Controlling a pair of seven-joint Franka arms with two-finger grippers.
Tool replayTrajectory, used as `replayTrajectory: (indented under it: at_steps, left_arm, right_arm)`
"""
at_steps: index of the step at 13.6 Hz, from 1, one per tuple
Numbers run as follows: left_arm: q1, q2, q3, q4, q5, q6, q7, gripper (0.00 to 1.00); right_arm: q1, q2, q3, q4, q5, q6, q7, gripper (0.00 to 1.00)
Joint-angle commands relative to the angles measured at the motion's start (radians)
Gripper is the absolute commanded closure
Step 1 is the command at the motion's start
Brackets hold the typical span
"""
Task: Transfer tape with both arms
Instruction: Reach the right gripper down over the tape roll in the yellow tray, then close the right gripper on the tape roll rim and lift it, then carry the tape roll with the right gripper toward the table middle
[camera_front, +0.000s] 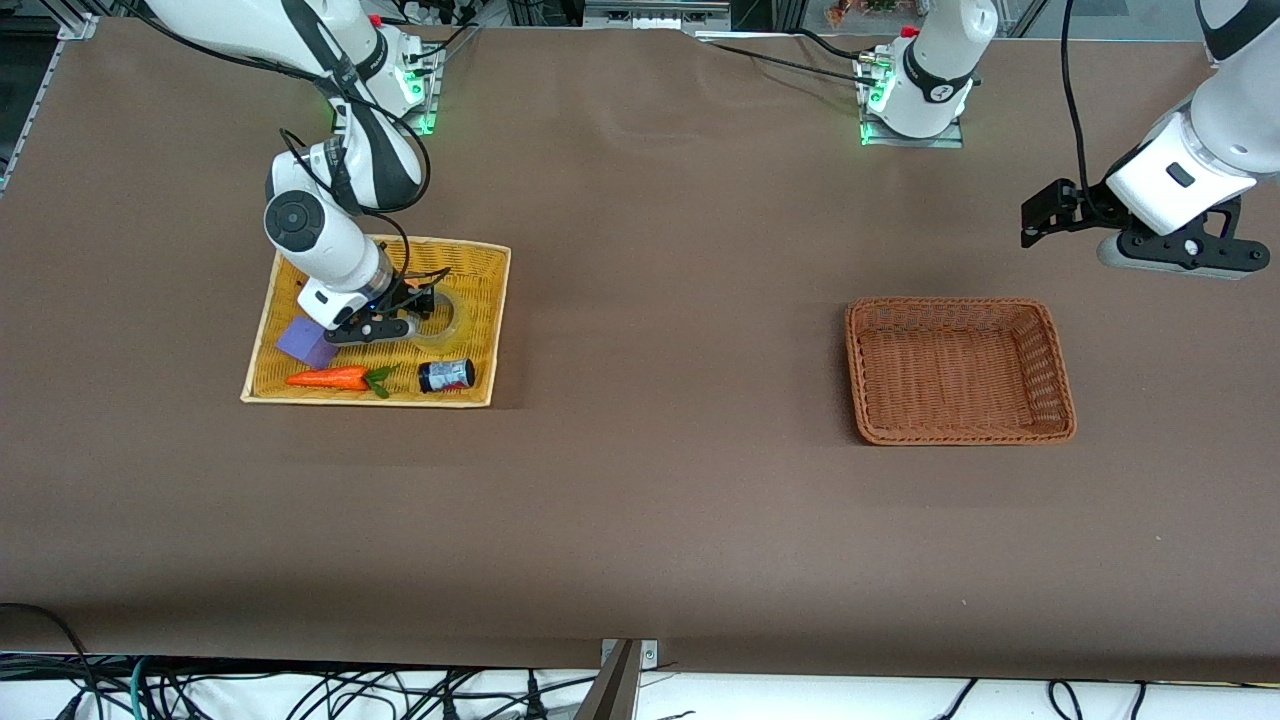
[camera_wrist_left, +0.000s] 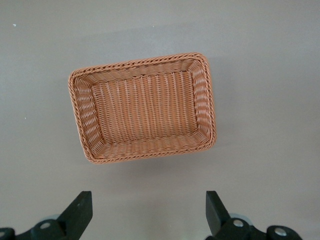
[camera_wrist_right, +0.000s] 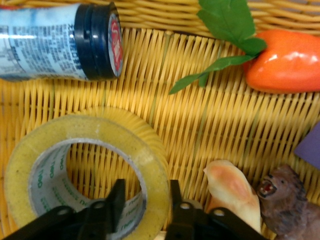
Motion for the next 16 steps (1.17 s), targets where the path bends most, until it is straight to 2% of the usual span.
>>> replayTrajectory:
  at_steps: [1,3,6,9,11,13,16]
  left_arm:
    - [0.006,0.012,-0.008,0.025,0.008,-0.008,0.003,0.0]
    - [0.004,0.012,-0.008,0.025,0.008,-0.008,0.003,0.0]
    - [0.004,0.012,-0.011,0.025,0.008,-0.008,0.003,0.0]
    - [0.004,0.012,-0.012,0.025,0.008,-0.008,0.003,0.0]
    - [0.004,0.012,-0.012,0.026,0.008,-0.008,0.004,0.0]
    - [0.004,0.01,-0.012,0.026,0.008,-0.008,0.003,0.0]
    - [0.001,0.01,-0.012,0.026,0.008,-0.008,0.004,0.0]
  right_arm:
    - [-0.004,0.012,0.007,0.045,0.003,-0.003,0.038,1.0]
    - [-0.003,-0.001,0.008,0.094,0.002,-0.062,0.038,1.0]
    - [0.002,-0.008,0.013,0.322,-0.001,-0.347,0.044,1.0]
    - [0.07,0.014,0.021,0.527,0.011,-0.52,0.073,1.0]
    - [0.15,0.034,0.021,0.619,0.016,-0.555,0.154,1.0]
    - [0.227,0.096,0.022,0.712,0.017,-0.575,0.281,1.0]
    - [0.392,0.245,0.021,0.86,0.016,-0.563,0.541,1.0]
